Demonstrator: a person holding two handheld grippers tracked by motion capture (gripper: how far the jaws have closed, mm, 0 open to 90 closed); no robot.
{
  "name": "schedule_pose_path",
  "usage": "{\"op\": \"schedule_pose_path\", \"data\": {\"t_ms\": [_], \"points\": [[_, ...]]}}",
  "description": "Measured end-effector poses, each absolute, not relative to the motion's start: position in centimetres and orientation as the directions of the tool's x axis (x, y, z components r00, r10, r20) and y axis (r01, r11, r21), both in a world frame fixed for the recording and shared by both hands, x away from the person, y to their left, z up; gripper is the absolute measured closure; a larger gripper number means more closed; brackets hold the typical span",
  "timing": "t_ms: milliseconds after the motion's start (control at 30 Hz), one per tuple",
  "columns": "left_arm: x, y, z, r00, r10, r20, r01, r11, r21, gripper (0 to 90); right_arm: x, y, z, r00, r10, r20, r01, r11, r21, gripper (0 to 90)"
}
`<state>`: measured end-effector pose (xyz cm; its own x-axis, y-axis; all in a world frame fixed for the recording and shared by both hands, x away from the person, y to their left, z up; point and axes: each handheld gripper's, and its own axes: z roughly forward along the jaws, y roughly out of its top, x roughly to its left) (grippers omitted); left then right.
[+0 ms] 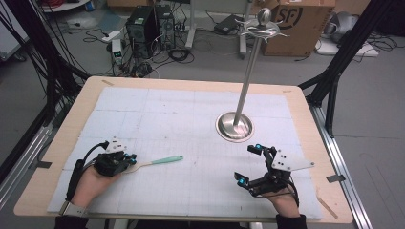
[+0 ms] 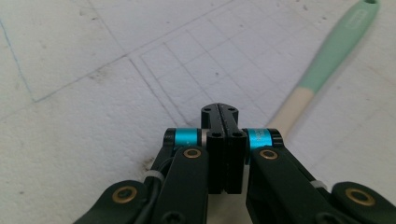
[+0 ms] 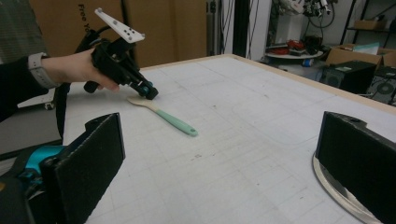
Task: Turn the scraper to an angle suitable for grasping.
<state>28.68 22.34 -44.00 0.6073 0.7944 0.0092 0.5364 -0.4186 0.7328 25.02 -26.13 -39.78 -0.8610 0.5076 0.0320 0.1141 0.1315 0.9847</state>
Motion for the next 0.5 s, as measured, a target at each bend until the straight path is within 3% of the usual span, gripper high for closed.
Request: {"op": "schedule_pose_path", "data": {"t_ms": [500], "points": [[27.2, 21.4, -43.0, 0.687, 0.726, -0.027, 0.460, -0.407, 0.789, 89.7, 25.2, -26.1, -39.9, -0.861, 0.507, 0.035, 0.117, 0.132, 0.984, 0.2]]}}
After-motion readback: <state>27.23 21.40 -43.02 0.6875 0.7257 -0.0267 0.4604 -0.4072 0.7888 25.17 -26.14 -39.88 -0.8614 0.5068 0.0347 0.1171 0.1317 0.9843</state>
